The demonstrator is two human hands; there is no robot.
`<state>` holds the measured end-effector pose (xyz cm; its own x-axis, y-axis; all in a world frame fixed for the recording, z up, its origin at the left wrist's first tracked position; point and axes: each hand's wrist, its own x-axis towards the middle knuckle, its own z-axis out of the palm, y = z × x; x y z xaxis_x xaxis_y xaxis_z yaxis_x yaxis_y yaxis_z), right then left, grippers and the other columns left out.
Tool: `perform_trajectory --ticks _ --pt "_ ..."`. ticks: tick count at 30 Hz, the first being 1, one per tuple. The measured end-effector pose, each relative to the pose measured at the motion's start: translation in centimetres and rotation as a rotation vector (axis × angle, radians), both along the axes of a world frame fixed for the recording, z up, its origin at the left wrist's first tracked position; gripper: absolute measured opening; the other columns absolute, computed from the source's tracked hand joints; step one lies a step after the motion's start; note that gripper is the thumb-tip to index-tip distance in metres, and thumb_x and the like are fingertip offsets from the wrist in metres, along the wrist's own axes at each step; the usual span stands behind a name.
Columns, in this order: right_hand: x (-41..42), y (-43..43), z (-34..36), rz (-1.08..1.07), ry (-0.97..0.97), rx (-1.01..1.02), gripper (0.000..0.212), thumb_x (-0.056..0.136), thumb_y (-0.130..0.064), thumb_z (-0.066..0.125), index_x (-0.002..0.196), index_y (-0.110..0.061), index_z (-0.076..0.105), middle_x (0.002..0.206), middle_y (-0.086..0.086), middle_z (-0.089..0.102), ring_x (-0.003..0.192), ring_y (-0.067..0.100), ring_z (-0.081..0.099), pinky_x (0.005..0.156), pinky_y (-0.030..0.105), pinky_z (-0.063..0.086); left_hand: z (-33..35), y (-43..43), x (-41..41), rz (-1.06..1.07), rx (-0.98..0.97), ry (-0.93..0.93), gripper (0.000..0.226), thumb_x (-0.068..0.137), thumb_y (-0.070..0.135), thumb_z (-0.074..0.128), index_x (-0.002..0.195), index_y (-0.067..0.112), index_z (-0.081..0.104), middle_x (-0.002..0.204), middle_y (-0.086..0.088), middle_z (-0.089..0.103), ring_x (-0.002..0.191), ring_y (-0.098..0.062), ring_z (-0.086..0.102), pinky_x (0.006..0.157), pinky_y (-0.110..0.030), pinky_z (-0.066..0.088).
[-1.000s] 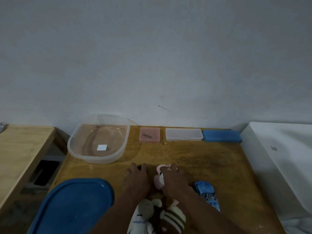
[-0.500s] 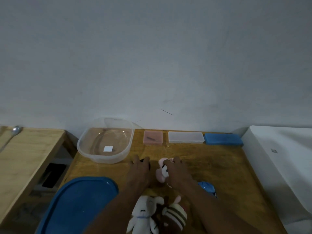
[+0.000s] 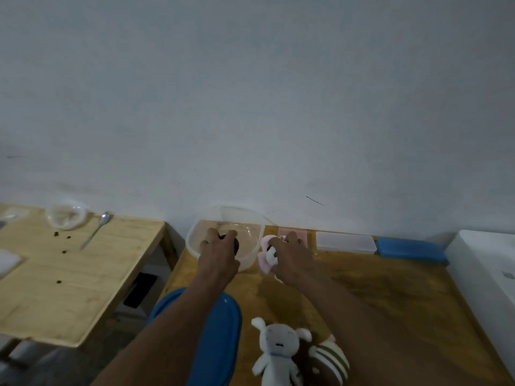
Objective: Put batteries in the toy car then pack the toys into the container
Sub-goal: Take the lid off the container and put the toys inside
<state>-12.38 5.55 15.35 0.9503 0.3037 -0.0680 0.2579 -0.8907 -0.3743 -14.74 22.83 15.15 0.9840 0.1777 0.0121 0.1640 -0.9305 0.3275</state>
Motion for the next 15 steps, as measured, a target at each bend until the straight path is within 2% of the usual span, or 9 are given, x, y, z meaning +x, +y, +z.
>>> perform_trajectory --ticks 5,8,11,15 --pt "2.0 4.9 -0.8 0.005 0.009 -0.006 0.052 0.080 -0.016 0.068 0.127 -0.028 0.048 0.131 0.012 0.040 0.115 0.031 0.046 0.088 0.040 0.049 -0.5 4.4 0.9 0.002 -0.019 0.005 0.063 0.080 0.024 0.076 0.134 0.023 0.045 0.128 -0.012 0.038 0.106 -0.033 0.056 0.089 -0.037 0.051" --pt "3.6 8.4 -1.0 0.013 0.013 -0.023 0.049 0.080 -0.016 0.065 0.125 -0.028 0.048 0.124 0.011 0.039 0.109 0.030 0.046 0.081 0.037 0.047 -1.0 7.8 2.3 -0.011 -0.033 0.016 0.066 0.080 0.027 0.078 0.136 0.024 0.043 0.131 -0.012 0.037 0.107 -0.030 0.059 0.093 -0.034 0.052" --pt "5.3 11.2 -1.3 -0.016 -0.002 -0.069 0.049 0.081 -0.021 0.062 0.127 -0.027 0.047 0.124 0.012 0.039 0.111 0.031 0.043 0.085 0.038 0.045 -1.5 10.6 4.3 -0.050 -0.060 0.030 0.064 0.083 0.026 0.075 0.139 0.024 0.042 0.134 -0.011 0.036 0.112 -0.029 0.057 0.097 -0.035 0.050" --pt "6.2 13.5 -1.8 -0.100 0.039 -0.122 0.056 0.079 -0.021 0.068 0.128 -0.033 0.045 0.125 0.010 0.040 0.113 0.029 0.043 0.087 0.043 0.049 -2.4 13.0 6.8 -0.102 -0.084 0.046 0.062 0.085 0.026 0.073 0.139 0.026 0.042 0.138 -0.010 0.035 0.116 -0.030 0.054 0.100 -0.038 0.049"
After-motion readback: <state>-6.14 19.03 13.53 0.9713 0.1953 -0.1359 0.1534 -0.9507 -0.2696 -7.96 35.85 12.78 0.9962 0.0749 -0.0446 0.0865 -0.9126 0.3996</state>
